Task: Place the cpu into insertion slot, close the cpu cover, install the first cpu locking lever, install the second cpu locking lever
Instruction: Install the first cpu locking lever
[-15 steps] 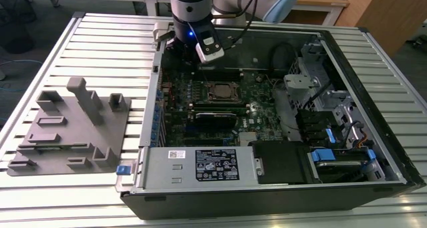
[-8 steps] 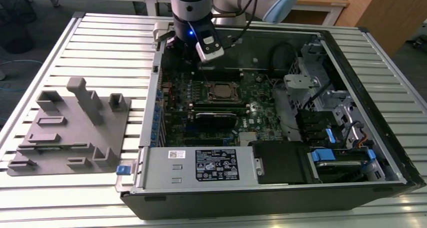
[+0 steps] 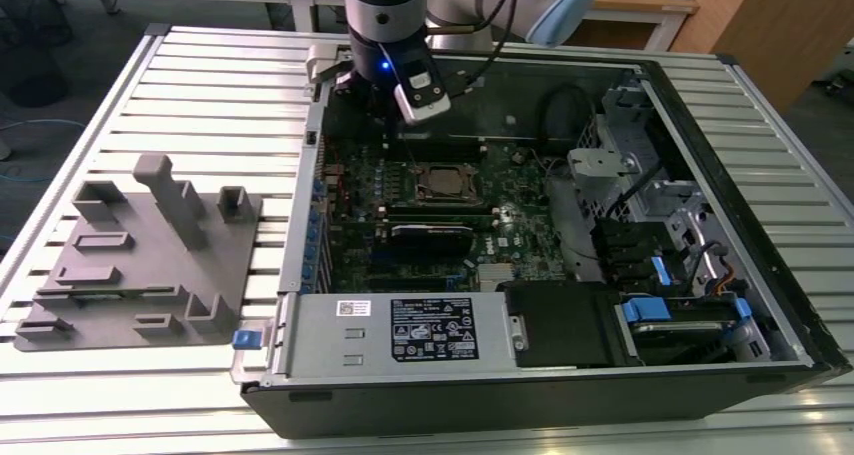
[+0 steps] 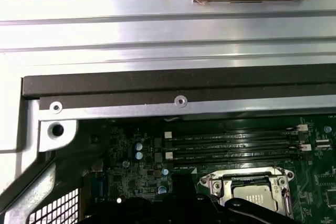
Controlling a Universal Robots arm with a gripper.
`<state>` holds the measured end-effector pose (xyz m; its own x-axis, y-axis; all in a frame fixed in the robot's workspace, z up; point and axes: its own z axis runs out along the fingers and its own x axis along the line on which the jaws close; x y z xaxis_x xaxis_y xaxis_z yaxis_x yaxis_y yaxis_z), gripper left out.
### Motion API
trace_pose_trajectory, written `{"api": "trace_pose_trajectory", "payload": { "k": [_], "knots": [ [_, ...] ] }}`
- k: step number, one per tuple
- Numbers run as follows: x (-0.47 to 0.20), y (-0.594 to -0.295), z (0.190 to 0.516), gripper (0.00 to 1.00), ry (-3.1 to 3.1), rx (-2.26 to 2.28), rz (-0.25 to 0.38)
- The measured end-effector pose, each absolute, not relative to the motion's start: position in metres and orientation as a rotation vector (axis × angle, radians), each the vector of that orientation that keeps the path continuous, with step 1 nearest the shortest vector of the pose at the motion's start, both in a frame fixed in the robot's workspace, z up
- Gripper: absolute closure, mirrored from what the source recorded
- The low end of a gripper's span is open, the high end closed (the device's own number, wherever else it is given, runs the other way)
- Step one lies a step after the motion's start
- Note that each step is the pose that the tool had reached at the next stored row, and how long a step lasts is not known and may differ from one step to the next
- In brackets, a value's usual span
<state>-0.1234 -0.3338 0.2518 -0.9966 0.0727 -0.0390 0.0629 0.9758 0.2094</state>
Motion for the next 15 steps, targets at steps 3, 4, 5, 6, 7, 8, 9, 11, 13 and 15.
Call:
{"api": "trace_pose_trajectory", "payload": {
  "k": [3, 4, 5, 6, 7, 8, 9, 11, 13, 15],
  "knots": [
    [-0.118, -0.334, 0.252, 0.9, 3.076, 0.106, 0.328],
    [-0.116, -0.334, 0.252, 0.9, 3.076, 0.106, 0.328],
    [-0.113, -0.334, 0.252, 0.9, 3.077, 0.106, 0.328],
    [-0.109, -0.334, 0.252, 0.9, 3.077, 0.106, 0.328],
    [-0.106, -0.334, 0.252, 0.9, 3.078, 0.106, 0.328],
    [-0.103, -0.334, 0.252, 0.9, 3.079, 0.106, 0.328],
    [-0.099, -0.334, 0.252, 0.9, 3.079, 0.106, 0.328],
    [-0.093, -0.334, 0.252, 0.9, 3.08, 0.106, 0.328],
    [-0.088, -0.334, 0.252, 0.9, 3.08, 0.107, 0.328],
    [-0.086, -0.334, 0.252, 0.9, 3.081, 0.106, 0.328]
  ]
}}
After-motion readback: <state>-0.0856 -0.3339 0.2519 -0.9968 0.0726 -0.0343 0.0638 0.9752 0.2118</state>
